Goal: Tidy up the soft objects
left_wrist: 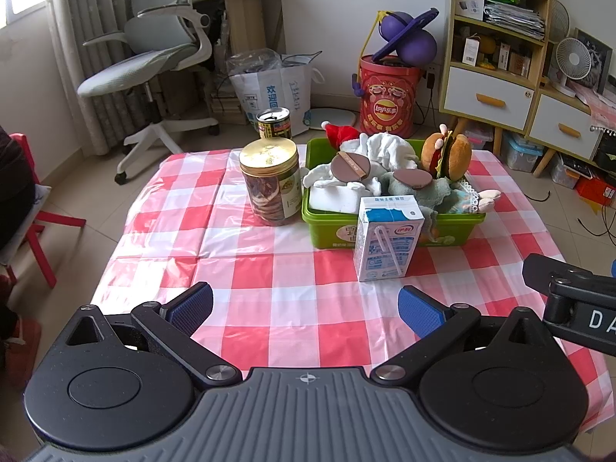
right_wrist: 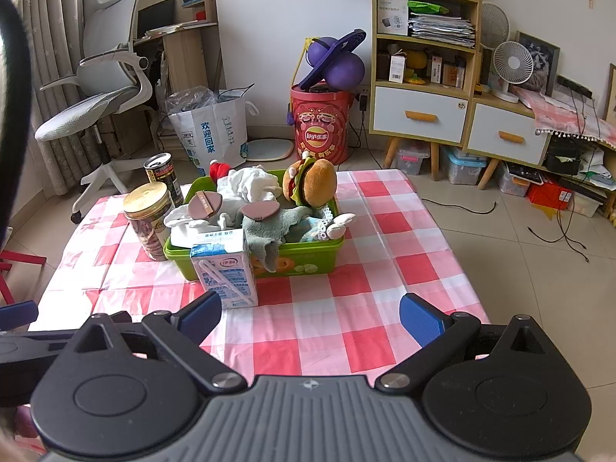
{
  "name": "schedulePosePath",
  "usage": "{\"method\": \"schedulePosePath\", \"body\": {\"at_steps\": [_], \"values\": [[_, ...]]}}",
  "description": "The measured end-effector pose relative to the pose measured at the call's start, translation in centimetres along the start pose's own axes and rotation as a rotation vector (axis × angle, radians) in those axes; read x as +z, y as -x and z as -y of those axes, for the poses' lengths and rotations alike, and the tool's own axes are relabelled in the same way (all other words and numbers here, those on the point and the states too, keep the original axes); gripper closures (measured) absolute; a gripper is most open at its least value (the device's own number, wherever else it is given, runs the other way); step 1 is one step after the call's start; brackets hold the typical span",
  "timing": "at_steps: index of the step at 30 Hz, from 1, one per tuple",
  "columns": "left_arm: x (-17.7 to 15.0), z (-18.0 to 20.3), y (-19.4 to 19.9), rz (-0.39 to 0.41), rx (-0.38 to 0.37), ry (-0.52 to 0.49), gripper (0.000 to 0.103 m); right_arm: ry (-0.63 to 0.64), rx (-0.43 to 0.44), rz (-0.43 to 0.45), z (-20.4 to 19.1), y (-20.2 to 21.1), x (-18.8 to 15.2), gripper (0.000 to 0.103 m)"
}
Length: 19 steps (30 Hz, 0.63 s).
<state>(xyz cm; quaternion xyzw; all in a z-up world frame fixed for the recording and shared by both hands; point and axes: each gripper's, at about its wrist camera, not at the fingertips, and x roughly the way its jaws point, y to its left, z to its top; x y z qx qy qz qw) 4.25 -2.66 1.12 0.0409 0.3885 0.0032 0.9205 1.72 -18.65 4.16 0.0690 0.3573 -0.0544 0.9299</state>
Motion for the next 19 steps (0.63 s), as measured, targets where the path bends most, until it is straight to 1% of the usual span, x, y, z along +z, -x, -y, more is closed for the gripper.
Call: {"method": "schedulePosePath", "body": {"at_steps": [19], "values": [[-0.04, -0.17, -0.05, 0.001, 0.006, -0.005, 0.005, 0.000, 0.001, -0.001, -0.01, 0.00, 0.02, 0.027]]}}
